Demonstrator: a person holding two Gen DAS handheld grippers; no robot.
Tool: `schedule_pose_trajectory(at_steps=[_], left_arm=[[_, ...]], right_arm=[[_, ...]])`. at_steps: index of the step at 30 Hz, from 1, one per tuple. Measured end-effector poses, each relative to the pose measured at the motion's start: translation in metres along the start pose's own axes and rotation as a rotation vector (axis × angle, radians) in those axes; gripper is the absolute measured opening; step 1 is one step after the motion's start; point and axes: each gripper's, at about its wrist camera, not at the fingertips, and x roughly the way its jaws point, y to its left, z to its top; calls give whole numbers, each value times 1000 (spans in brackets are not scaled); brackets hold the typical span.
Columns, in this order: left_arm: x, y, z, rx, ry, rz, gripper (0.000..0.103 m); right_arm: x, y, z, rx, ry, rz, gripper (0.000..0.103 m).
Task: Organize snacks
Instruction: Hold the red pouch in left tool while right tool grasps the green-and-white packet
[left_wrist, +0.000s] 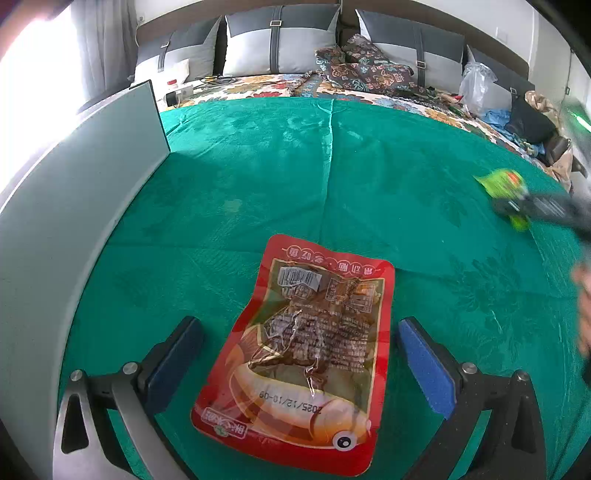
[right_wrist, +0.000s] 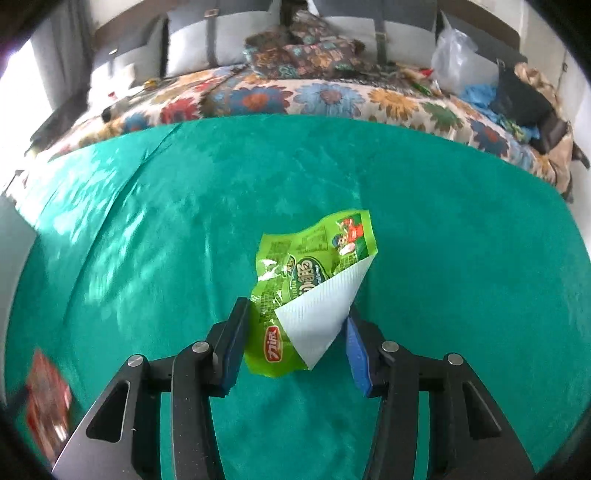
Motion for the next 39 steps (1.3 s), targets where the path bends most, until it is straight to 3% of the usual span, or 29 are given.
schedule_pose_trajectory(at_steps=[4, 6, 10, 12, 14, 18, 39], left_arm=[[0, 0, 0, 0, 0, 1, 103], [1, 0, 1, 1, 1, 2, 103], [0, -1, 1, 1, 1, 2, 103], [0, -1, 1, 2, 1, 4, 103], [1, -2, 1, 5, 0, 3, 103], [1, -3, 1, 22, -4, -13, 103], [1, -3, 2, 23, -4, -12, 103]], right_arm=[[-38, -25, -48, -18, -9, 63, 50], [-67, -38, -88, -35, -12, 81, 50], [-109, -44, -166, -85, -36, 37, 51], [-116, -45, -189, -85, -57, 7, 52], [-120, -46, -198, -76, -95, -6, 55], [-115, -58, -197, -2, -88, -23, 80], [-114, -58, -199, 4, -86, -32, 85]])
